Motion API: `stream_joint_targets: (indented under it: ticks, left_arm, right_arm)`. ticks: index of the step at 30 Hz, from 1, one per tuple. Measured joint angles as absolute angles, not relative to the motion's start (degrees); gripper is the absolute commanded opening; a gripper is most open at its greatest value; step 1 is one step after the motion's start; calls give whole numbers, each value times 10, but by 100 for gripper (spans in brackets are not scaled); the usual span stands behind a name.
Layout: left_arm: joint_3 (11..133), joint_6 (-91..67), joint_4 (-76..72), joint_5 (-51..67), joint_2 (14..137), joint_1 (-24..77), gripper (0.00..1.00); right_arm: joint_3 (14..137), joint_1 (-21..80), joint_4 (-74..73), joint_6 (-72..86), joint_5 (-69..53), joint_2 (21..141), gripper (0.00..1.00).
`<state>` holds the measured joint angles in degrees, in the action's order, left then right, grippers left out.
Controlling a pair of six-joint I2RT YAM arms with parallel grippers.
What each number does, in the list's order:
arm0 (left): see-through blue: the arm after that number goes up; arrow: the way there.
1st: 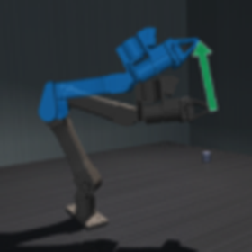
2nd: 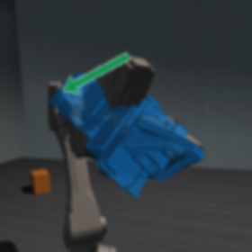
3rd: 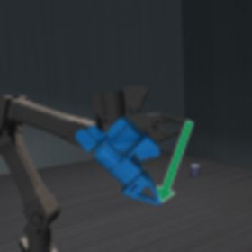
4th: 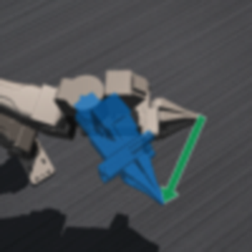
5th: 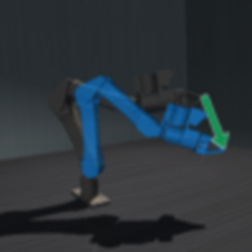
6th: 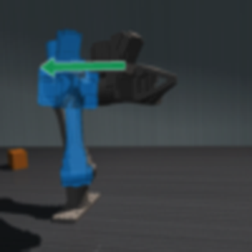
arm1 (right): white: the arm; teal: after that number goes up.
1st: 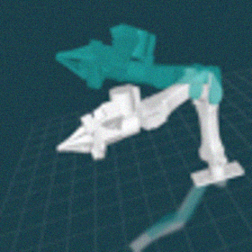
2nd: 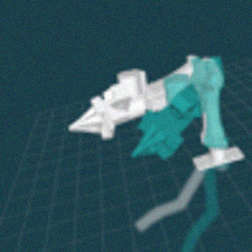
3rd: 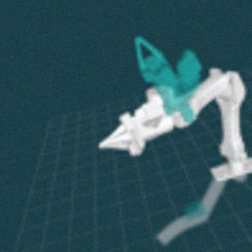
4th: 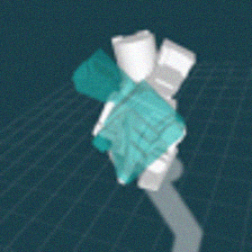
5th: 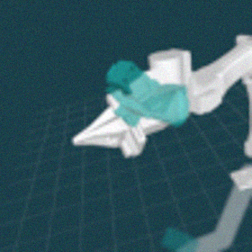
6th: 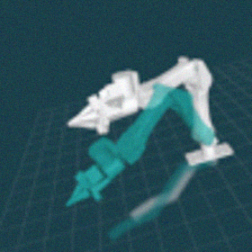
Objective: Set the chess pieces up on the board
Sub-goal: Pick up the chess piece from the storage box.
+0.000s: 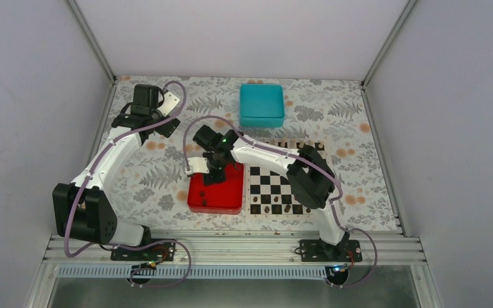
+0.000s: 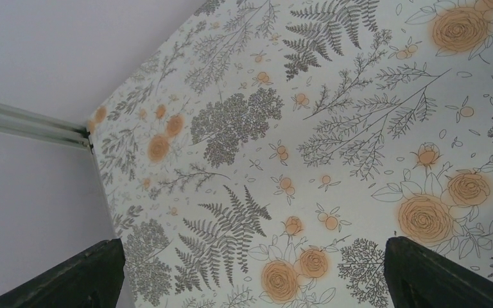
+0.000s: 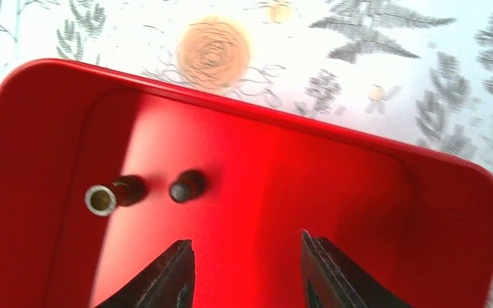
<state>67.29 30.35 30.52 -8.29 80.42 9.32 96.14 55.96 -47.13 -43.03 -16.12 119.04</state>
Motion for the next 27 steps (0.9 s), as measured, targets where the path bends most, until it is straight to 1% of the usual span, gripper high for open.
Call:
stream_joint_targets:
  ticks: [7,11,14,23,25,27]
  left_arm:
    - [675,303,305,-79,805,92,100]
    - [675,303,305,-77,805,91,100]
    - [675,302,305,-75,805,91,100]
    - [675,302,305,-69,801,91,100]
    - [674,302,305,-68,797,91,100]
    - [673,302,305,-68,792,90,100]
  right_arm:
    - [964,590,-482,-435,-186,1215,39]
    - [964,601,-486,-435,-193,1219,34]
    - [968,605,-490,-435,-197,1223,36]
    - [977,612,-488,-433,-194,1241,35]
    - [979,612,-485,-432,-188,1241,34]
    - [979,612,-483,-432,-183,1244,31]
